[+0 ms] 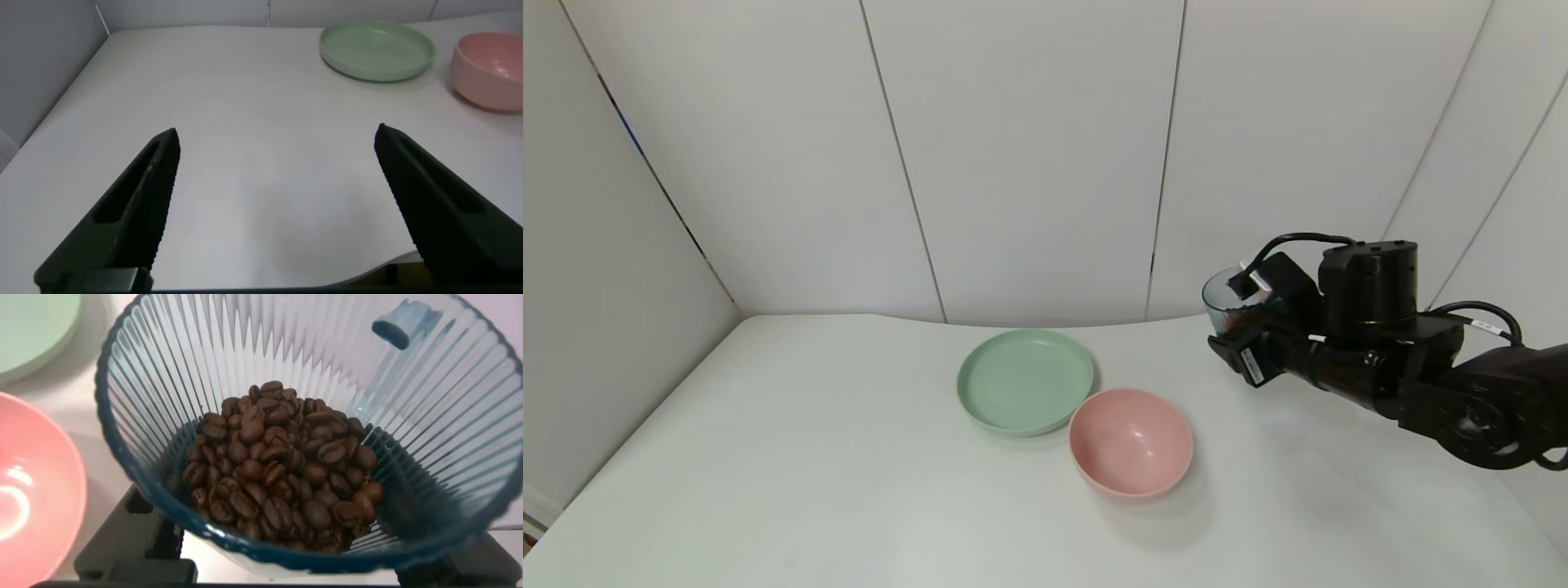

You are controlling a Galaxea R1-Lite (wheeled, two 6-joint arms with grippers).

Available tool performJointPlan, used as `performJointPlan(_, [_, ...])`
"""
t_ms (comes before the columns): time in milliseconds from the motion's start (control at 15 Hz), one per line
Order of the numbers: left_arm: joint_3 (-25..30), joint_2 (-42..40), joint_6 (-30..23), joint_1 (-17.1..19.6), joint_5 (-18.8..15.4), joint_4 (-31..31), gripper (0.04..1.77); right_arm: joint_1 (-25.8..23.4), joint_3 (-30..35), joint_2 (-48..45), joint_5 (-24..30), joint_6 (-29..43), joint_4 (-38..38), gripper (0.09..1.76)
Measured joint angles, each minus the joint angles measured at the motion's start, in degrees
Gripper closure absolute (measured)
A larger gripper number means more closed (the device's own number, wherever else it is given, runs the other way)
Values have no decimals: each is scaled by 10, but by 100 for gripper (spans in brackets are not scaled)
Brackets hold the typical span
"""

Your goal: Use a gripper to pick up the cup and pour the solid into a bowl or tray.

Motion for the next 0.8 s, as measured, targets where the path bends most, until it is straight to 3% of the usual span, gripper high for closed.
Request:
performJointPlan(267, [0,0,0,0,0,0,9,15,8,-14,-16,-55,4,49])
performJointPlan(800, [0,0,0,0,0,0,9,80,15,-19,-121,-130,92,49])
